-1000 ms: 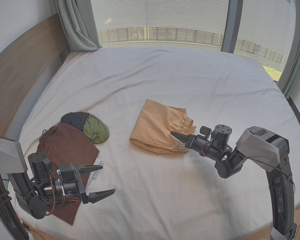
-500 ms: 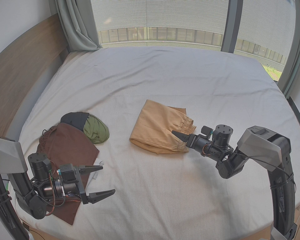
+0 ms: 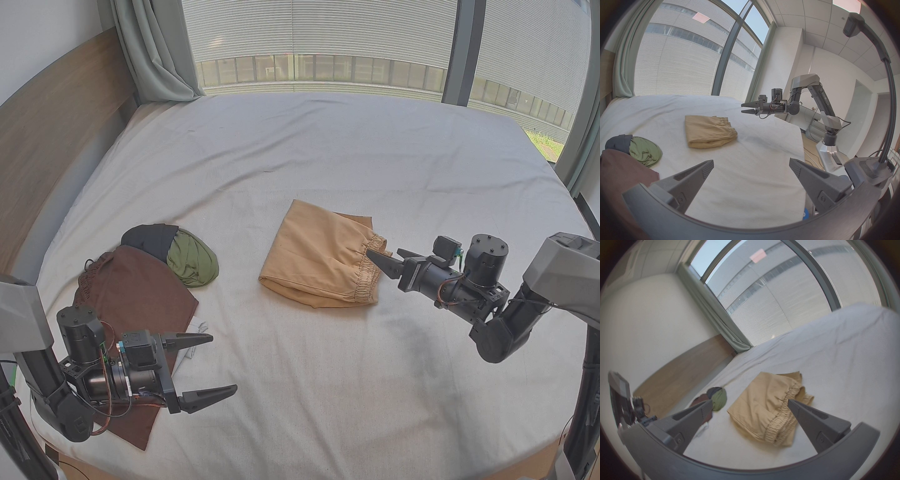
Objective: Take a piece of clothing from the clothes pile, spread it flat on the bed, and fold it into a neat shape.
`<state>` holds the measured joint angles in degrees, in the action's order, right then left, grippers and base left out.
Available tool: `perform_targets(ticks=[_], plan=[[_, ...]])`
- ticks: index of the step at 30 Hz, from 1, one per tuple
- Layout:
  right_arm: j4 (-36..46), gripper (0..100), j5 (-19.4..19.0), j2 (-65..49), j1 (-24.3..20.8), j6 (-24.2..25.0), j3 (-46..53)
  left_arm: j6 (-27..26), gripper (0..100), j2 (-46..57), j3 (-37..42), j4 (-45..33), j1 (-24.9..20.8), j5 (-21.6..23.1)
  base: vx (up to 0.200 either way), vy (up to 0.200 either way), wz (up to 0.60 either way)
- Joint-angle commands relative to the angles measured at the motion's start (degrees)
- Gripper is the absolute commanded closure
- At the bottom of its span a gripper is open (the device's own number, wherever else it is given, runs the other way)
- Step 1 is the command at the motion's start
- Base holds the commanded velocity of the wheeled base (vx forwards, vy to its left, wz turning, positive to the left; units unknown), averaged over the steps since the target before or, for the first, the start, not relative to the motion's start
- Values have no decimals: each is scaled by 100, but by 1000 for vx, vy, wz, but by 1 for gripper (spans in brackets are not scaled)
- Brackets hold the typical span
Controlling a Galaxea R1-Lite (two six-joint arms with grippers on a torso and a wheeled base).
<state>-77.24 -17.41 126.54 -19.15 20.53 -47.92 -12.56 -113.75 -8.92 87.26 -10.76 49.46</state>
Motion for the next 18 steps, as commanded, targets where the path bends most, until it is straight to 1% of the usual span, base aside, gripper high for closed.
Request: perform_targets(ticks=[1, 3, 6, 7, 9, 11, 12, 13, 14, 16, 17, 18], plan=[[-476, 0, 704, -1026, -185, -1104, 1505, -1, 0, 371, 216, -130, -453, 20, 0, 0, 0], [-714, 0, 853, -1281, -291, -1121, 2015, 25, 0, 556, 303, -148, -708, 11, 0, 0, 0], [-749, 0, 871, -1826, -238, -1130, 2568, 78, 0, 898, 347, -165, -989, -24, 0, 0, 0], [-749, 0, 871, -1922, -221, -1139, 2639, 87, 0, 960, 330, -174, -1007, -41, 0, 0, 0], [-740, 0, 871, -2511, 8, -1200, 3043, 139, 0, 1356, 330, -271, -1024, -208, 0, 0, 0], [-722, 0, 862, -3012, 78, -1279, 3360, 139, 0, 1646, 409, -368, -1024, -402, 0, 0, 0], [-722, 0, 862, -3012, 78, -1279, 3360, 139, 0, 1646, 409, -368, -1024, -402, 0, 0, 0], [-687, 0, 853, -3548, 87, -1341, 3746, 183, 0, 1927, 506, -420, -963, -657, 0, 0, 0], [-652, 0, 862, -3733, 87, -1350, 3869, 236, 0, 2032, 541, -429, -945, -788, 0, 0, 0], [-582, 0, 862, -4172, 105, -1394, 4151, 482, 0, 2314, 673, -429, -831, -1193, 0, 0, 0], [-564, 0, 862, -4251, 122, -1411, 4203, 535, 0, 2393, 708, -429, -822, -1272, 0, 0, 0], [-547, 0, 853, -4515, 201, -1438, 4344, 684, 0, 2630, 840, -420, -804, -1483, 0, 0, 0]])
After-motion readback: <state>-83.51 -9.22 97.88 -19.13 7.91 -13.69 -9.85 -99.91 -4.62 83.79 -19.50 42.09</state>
